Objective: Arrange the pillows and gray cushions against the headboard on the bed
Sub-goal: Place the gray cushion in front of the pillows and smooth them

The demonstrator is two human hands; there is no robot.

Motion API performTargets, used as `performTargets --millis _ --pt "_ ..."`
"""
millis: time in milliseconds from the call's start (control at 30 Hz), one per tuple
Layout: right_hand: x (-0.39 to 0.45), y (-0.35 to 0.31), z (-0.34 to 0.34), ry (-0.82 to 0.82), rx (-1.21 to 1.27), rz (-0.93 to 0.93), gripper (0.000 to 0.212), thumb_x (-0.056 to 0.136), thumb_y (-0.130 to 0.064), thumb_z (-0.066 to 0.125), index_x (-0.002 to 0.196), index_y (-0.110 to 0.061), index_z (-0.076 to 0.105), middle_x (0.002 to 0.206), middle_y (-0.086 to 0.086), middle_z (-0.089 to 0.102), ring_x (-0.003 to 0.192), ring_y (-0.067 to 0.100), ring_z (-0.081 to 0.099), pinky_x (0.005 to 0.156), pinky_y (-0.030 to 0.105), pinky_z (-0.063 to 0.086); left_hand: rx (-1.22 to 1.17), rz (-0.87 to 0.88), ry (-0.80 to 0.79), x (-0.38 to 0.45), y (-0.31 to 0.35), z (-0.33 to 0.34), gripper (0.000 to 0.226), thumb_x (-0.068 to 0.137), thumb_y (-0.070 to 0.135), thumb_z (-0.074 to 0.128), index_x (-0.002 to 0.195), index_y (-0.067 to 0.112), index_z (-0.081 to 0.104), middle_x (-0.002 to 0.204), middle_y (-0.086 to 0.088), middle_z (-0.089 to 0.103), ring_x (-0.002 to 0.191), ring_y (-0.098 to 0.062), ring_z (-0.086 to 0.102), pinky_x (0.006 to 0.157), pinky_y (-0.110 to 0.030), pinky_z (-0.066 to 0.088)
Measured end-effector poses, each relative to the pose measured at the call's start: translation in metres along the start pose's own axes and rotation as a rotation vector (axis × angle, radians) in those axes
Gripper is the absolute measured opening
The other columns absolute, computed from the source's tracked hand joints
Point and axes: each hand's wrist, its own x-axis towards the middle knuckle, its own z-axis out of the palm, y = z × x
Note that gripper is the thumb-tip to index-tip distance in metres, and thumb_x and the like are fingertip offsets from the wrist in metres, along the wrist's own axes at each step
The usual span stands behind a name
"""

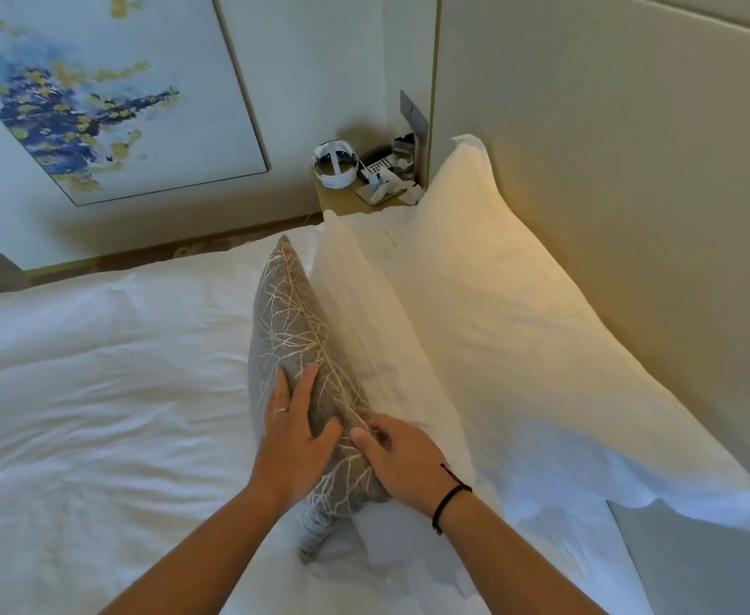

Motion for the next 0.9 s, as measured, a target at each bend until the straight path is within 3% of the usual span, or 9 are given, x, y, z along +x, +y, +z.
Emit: performTargets --millis 100,200,333,433,533,600,667,800,900 --pt "-0.018 0.019 -0.013 0.072 -0.070 -0.016 0.040 0.089 -0.064 0.045 0.102 -0.032 0.066 0.099 -0.019 0.062 0.093 -0.001 0.055 0.082 0.025 0.044 0.043 0.066 0.005 0.002 0.004 -0.002 0.071 0.090 0.032 0.052 0.147 0.052 0.015 0.164 0.005 -0.009 0.150 -0.020 -0.002 0.118 -0.053 0.022" --pt "-0.049 0.044 -0.019 0.136 -0.371 -0.042 0.044 0.089 -0.058 0.049 0.125 -0.032 0.054 0.128 -0.015 0.050 0.122 0.007 0.041 0.104 0.026 0.032 0.093 0.150 0.032 -0.001 0.005 -0.001 0.057 0.095 0.030 0.048 0.148 0.040 0.029 0.165 0.001 -0.005 0.150 -0.020 -0.003 0.120 -0.053 0.018" --pt "-0.098 0.066 -0.020 0.139 -0.425 0.169 0.054 0.088 -0.056 0.051 0.138 -0.042 0.037 0.148 -0.009 0.035 0.133 0.016 0.035 0.111 0.033 0.030 0.127 0.224 0.004 -0.009 0.009 0.001 0.048 0.095 0.042 0.050 0.142 0.038 0.041 0.165 -0.003 0.002 0.150 -0.023 -0.005 0.120 -0.052 0.014" --pt "-0.128 0.070 -0.023 0.240 -0.263 0.365 0.060 0.091 -0.056 0.052 0.143 -0.036 0.032 0.141 -0.005 0.040 0.123 0.016 0.044 0.101 0.031 0.039 0.203 0.331 0.003 -0.015 0.017 0.005 0.042 0.092 0.050 0.046 0.130 0.035 0.055 0.164 -0.005 0.013 0.150 -0.025 0.000 0.119 -0.056 0.010" --pt "-0.140 0.071 -0.027 0.360 0.090 0.622 0.063 0.087 -0.051 0.064 0.139 -0.030 0.036 0.128 0.004 0.049 0.108 0.019 0.052 0.086 0.031 0.045 0.320 0.417 -0.073 -0.021 0.022 0.013 0.050 0.087 0.062 0.033 0.122 0.038 0.060 0.163 0.000 0.017 0.150 -0.023 0.000 0.118 -0.058 -0.006" --pt "-0.140 0.069 -0.028 0.457 0.424 0.731 0.052 0.086 -0.030 0.070 0.132 -0.023 0.046 0.119 0.010 0.059 0.098 0.026 0.062 0.079 0.038 0.054 0.424 0.458 -0.105 -0.023 0.021 0.019 0.053 0.086 0.067 0.030 0.118 0.039 0.061 0.163 0.003 0.018 0.150 -0.024 -0.001 0.114 -0.060 -0.014" --pt "-0.141 0.062 -0.029 0.613 0.624 0.753 0.041 0.082 -0.005 0.064 0.119 -0.020 0.057 0.103 0.014 0.066 0.075 0.026 0.067 0.071 0.040 0.057 0.485 0.475 -0.106 -0.023 0.020 0.022 0.054 0.086 0.069 0.029 0.114 0.040 0.064 0.162 0.005 0.022 0.149 -0.024 0.001 0.112 -0.060 -0.017" --pt "-0.147 0.053 -0.030 0.834 0.578 0.742 0.039 0.076 0.001 0.058 0.108 -0.022 0.059 0.078 0.004 0.064 0.058 0.020 0.061 0.065 0.040 0.057 0.511 0.481 -0.087 -0.021 0.019 0.024 0.053 0.086 0.070 0.029 0.108 0.040 0.067 0.158 0.005 0.030 0.148 -0.023 0.005 0.111 -0.061 -0.015" --pt "-0.156 0.052 -0.027 0.862 0.599 0.739 0.039 0.080 0.000 0.055 0.110 -0.025 0.055 0.077 0.014 0.070 0.056 0.019 0.065 0.065 0.040 0.059 0.519 0.490 -0.084 -0.021 0.020 0.025 0.052 0.086 0.070 0.030 0.105 0.040 0.068 0.156 0.004 0.034 0.147 -0.024 0.007 0.111 -0.064 -0.013"
